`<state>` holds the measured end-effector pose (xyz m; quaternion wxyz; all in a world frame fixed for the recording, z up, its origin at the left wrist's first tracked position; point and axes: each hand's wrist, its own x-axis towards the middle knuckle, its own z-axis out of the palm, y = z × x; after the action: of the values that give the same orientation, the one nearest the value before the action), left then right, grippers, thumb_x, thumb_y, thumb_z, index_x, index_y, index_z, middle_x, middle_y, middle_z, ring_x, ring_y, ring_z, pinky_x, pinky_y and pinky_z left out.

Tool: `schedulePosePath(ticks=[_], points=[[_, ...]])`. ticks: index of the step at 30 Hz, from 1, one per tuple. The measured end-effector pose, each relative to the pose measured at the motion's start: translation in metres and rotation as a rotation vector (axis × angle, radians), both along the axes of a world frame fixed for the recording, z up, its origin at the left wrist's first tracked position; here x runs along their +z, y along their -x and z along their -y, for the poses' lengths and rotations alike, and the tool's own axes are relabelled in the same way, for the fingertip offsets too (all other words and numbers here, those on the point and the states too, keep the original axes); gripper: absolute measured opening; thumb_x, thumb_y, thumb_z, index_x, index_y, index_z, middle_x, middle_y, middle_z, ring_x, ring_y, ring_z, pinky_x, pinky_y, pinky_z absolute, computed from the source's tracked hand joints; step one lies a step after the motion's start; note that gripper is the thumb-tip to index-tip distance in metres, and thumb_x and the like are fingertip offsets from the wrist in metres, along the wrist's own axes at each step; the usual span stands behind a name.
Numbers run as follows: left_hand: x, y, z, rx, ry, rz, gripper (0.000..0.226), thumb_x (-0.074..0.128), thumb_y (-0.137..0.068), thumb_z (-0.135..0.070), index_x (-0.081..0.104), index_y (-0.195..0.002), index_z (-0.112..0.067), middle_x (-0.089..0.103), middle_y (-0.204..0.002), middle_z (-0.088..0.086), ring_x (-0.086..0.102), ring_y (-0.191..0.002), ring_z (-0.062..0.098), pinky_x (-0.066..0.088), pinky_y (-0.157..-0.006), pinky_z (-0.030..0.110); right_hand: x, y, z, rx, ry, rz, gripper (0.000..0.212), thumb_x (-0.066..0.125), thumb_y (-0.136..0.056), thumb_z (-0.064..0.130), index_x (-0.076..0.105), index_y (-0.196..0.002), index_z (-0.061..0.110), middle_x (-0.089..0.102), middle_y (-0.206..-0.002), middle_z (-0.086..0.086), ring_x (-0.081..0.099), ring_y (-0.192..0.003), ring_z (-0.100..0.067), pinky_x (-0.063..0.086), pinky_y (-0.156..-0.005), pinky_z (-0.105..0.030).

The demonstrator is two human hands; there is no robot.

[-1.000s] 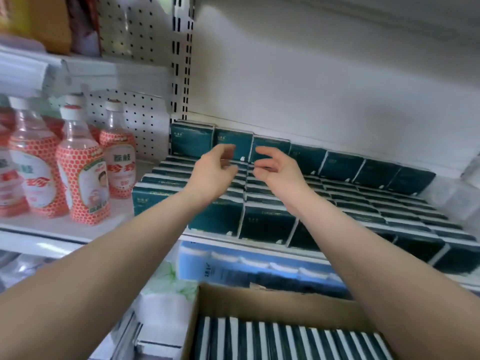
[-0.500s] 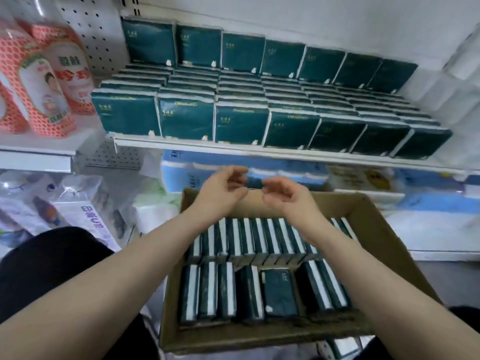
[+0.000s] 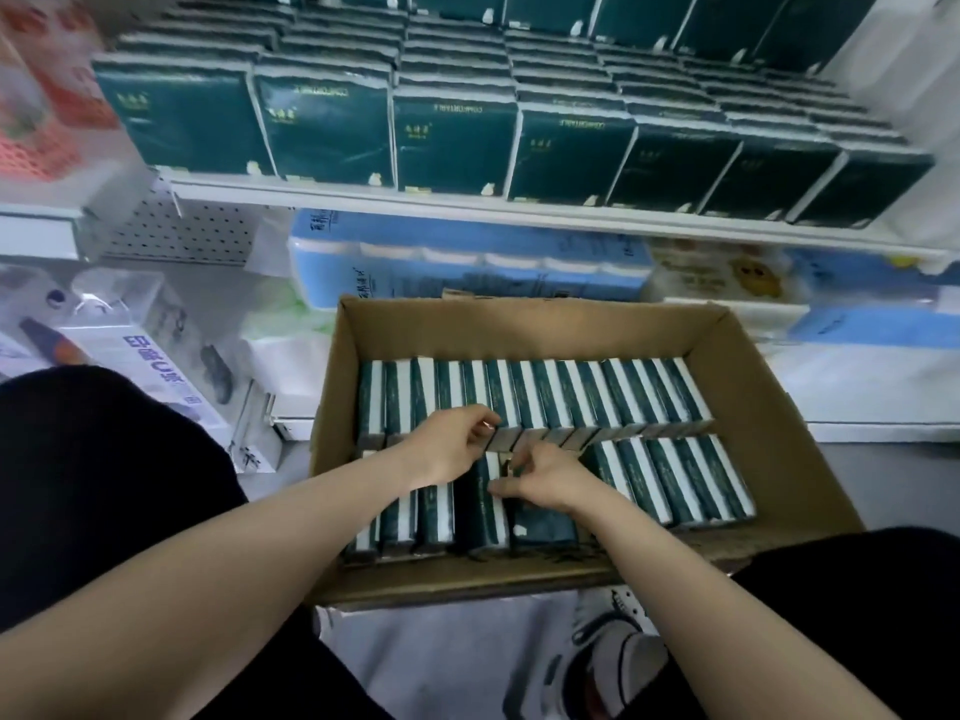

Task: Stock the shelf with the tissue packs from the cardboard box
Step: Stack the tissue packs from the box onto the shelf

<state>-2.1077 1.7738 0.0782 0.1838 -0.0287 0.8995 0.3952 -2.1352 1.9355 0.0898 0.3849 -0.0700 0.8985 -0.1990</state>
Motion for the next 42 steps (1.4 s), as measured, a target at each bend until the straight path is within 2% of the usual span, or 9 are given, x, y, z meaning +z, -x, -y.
schedulePosePath(ticks=[4, 9, 13, 18, 25, 29, 33, 36, 42], points=[[-0.009, -0.005, 0.002, -0.044, 0.054, 0.066, 0.047, 0.053, -0.093, -0.002, 0.049, -0.135, -0.023, 0.058, -0.130, -0.001, 0.055, -0.118, 0.014, 0.046, -0.101, 0.030, -0.006, -0.010, 0.005, 0.076, -0.037, 0.031, 0.043, 0.075, -0.082, 0.050, 0.054, -0.102, 0.019, 0.061, -0.103, 0.000, 0.058, -0.094, -0.016, 0.048, -0.079, -0.028], [-0.012, -0.008, 0.003, -0.086, 0.086, 0.070, 0.053, 0.052, -0.094, -0.001, 0.044, -0.142, -0.023, 0.053, -0.140, 0.000, 0.050, -0.127, 0.016, 0.044, -0.103, 0.028, -0.014, -0.013, 0.013, 0.157, -0.169, 0.080, 0.091, 0.073, -0.083, 0.053, 0.030, -0.150, 0.010, 0.045, -0.148, -0.010, 0.050, -0.129, -0.026, 0.045, -0.093, -0.031], [-0.013, -0.010, 0.006, -0.093, 0.053, 0.104, 0.057, 0.051, -0.094, 0.001, 0.040, -0.146, -0.022, 0.049, -0.145, 0.001, 0.047, -0.131, 0.016, 0.043, -0.106, 0.029, -0.014, -0.010, 0.015, 0.148, -0.187, 0.072, 0.070, 0.074, -0.087, 0.035, 0.039, -0.141, 0.009, 0.052, -0.139, -0.011, 0.056, -0.122, -0.027, 0.050, -0.093, -0.032], [-0.004, -0.006, 0.013, -0.027, 0.000, 0.075, 0.061, 0.054, -0.094, 0.001, 0.035, -0.148, -0.023, 0.046, -0.147, 0.000, 0.045, -0.133, 0.017, 0.043, -0.106, 0.030, 0.001, 0.004, 0.005, -0.002, -0.004, 0.073, 0.035, 0.073, -0.085, 0.018, 0.049, -0.110, 0.020, 0.063, -0.098, -0.003, 0.065, -0.087, -0.020, 0.059, -0.079, -0.035], [0.018, 0.004, 0.021, 0.096, -0.249, 0.032, 0.061, 0.063, -0.090, -0.003, 0.040, -0.144, -0.019, 0.051, -0.138, -0.002, 0.047, -0.131, 0.015, 0.042, -0.106, 0.030, 0.039, 0.031, -0.017, -0.263, 0.337, 0.073, 0.027, 0.058, -0.079, 0.010, 0.064, -0.095, 0.031, 0.068, -0.098, -0.002, 0.066, -0.094, -0.020, 0.053, -0.094, -0.038], [0.037, 0.009, 0.027, 0.206, -0.398, 0.022, 0.046, 0.065, -0.090, -0.004, 0.052, -0.130, -0.021, 0.061, -0.122, 0.000, 0.063, -0.104, 0.016, 0.052, -0.086, 0.027, 0.048, 0.042, -0.023, -0.352, 0.513, 0.055, 0.030, 0.059, -0.087, 0.010, 0.068, -0.108, 0.030, 0.070, -0.107, -0.003, 0.065, -0.091, -0.018, 0.053, -0.080, -0.032], [0.055, 0.012, 0.037, 0.338, -0.484, -0.072, 0.041, 0.065, -0.090, -0.006, 0.053, -0.127, -0.016, 0.062, -0.119, 0.005, 0.062, -0.106, 0.018, 0.054, -0.087, 0.031, 0.052, 0.050, -0.029, -0.510, 0.719, 0.078, 0.035, 0.071, -0.091, 0.026, 0.060, -0.123, 0.019, 0.067, -0.116, -0.006, 0.065, -0.095, -0.019, 0.057, -0.082, -0.032], [0.075, 0.012, 0.042, 0.380, -0.514, -0.160, 0.042, 0.065, -0.090, -0.008, 0.051, -0.128, -0.019, 0.063, -0.112, -0.003, 0.062, -0.100, 0.009, 0.053, -0.076, 0.024, 0.066, 0.053, -0.027, -0.531, 0.840, 0.083, 0.037, 0.070, -0.091, 0.015, 0.058, -0.124, 0.004, 0.067, -0.111, -0.013, 0.068, -0.086, -0.017, 0.057, -0.076, -0.026], [0.123, 0.019, 0.057, 0.409, -0.548, -0.346, 0.030, 0.064, -0.091, -0.010, 0.049, -0.112, -0.024, 0.067, -0.108, 0.003, 0.068, -0.093, 0.015, 0.057, -0.084, 0.037, 0.121, 0.073, -0.004, -0.404, 0.929, -0.063, 0.032, 0.067, -0.092, 0.010, 0.059, -0.122, 0.000, 0.069, -0.109, -0.019, 0.069, -0.087, -0.021, 0.056, -0.069, -0.025]])
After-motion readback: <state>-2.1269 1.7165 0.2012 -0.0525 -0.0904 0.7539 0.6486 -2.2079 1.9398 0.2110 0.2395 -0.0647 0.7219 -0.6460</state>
